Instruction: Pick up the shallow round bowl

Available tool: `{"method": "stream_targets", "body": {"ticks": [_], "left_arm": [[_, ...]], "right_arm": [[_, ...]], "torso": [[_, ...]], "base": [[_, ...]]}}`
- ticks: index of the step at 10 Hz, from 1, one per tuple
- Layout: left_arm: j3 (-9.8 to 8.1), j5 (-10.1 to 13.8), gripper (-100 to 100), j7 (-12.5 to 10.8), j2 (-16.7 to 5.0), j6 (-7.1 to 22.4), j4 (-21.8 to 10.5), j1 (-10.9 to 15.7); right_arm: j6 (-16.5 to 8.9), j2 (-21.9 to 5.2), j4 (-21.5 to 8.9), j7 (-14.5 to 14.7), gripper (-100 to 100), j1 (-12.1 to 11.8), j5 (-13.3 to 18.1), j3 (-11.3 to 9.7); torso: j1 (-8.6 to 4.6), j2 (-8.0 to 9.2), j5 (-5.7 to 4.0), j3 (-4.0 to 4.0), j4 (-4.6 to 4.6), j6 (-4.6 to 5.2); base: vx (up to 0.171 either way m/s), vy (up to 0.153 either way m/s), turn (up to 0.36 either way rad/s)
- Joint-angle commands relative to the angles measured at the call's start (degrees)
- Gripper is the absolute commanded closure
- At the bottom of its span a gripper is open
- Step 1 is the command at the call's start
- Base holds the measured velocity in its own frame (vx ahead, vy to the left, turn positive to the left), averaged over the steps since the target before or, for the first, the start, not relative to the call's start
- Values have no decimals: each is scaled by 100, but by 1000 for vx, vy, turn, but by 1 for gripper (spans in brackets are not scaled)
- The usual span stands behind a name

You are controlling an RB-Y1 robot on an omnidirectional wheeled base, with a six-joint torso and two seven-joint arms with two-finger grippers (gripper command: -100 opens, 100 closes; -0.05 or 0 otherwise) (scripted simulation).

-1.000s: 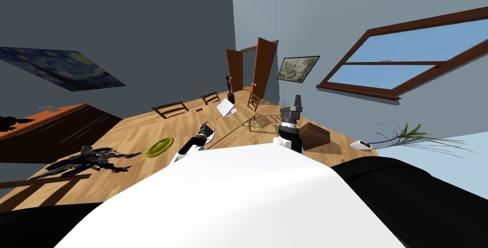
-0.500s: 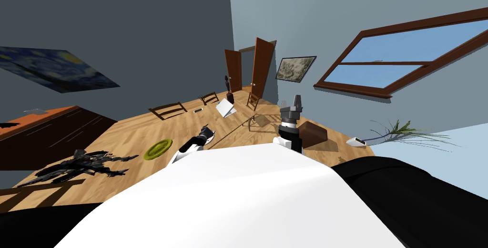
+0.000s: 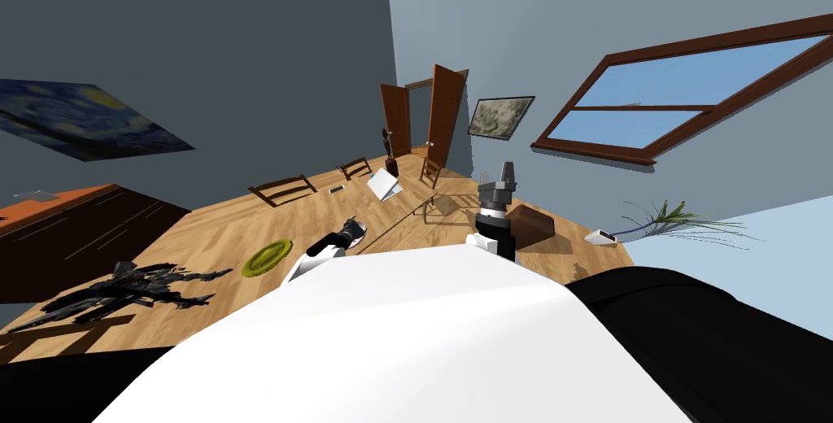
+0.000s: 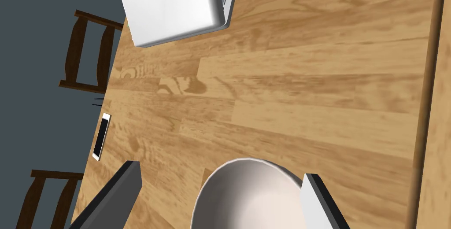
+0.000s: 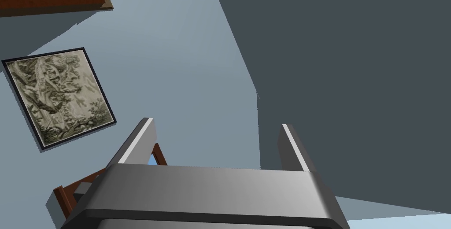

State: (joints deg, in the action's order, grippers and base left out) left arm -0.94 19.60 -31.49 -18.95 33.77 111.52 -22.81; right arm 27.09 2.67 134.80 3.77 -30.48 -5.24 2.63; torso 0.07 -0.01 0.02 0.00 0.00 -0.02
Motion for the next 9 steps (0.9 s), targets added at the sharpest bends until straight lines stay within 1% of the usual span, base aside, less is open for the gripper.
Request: {"method": "stream_targets", "body": {"ticks": [1, 2, 3, 4, 5, 6, 7, 9], "left_arm": [[2, 31, -100, -58, -32, 164, -58, 26], [-4, 99, -100, -157, -111, 412, -136, 70], [-9, 165, -100, -253, -188, 555, -213, 110], [-9, 165, -100, -253, -188, 650, -213, 110], [-13, 228, -100, -344, -263, 829, -289, 148], [-13, 228, -100, -344, -263, 878, -289, 148], [-16, 287, -100, -430, -336, 1095, -363, 183], [-17, 396, -100, -586, -472, 1434, -503, 240]], "right_arm": [[0, 0, 0, 0, 0, 0, 0, 0], [0, 0, 0, 0, 0, 0, 0, 0], [0, 0, 0, 0, 0, 0, 0, 0], [0, 0, 0, 0, 0, 0, 0, 0], [0, 0, 0, 0, 0, 0, 0, 0], [0, 0, 0, 0, 0, 0, 0, 0], [0, 0, 0, 0, 0, 0, 0, 0], [0, 0, 0, 0, 0, 0, 0, 0]], "torso": [[0, 0, 0, 0, 0, 0], [-1, 0, 0, 0, 0, -1], [0, 0, 0, 0, 0, 0], [4, 1, 1, 0, 0, -1], [1, 1, 0, 1, 0, -1], [-1, 0, 0, 0, 0, 0], [-3, 0, 0, 0, 0, -2], [0, 1, 0, 1, 0, -1]], "base": [[-3, 16, -33], [-5, 18, -60], [-8, 28, -72], [-6, 21, -29], [-5, 14, -52], [-4, 12, -25], [-4, 13, -47], [-9, 22, -66]]}}
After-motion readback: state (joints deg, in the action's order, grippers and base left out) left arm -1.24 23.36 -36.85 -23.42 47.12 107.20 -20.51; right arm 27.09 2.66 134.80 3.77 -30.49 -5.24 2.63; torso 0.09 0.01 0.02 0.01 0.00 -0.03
